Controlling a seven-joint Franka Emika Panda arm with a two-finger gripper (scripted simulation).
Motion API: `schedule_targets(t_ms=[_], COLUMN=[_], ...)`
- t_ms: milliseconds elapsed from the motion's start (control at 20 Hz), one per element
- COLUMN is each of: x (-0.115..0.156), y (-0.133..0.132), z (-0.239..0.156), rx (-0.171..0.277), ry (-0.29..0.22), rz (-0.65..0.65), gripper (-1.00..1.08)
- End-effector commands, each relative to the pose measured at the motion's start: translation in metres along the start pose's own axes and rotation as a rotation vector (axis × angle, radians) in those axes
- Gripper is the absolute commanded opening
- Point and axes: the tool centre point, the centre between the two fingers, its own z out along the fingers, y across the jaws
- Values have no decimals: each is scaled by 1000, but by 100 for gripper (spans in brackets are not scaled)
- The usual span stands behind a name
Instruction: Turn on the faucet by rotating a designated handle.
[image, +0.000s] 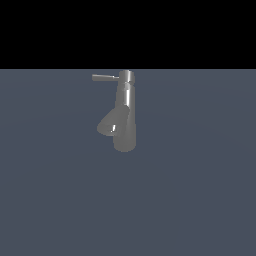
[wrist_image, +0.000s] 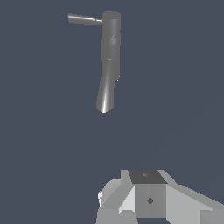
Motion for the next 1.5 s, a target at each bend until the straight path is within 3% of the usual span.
schedule_targets(t_ms=[0, 850, 1450], x=[0, 3, 45], y=[0, -8, -15], z=[0, 8, 9], rx=[0, -2, 22], ry=[0, -29, -41], rz=[0, 30, 189], gripper=[-100, -100, -100])
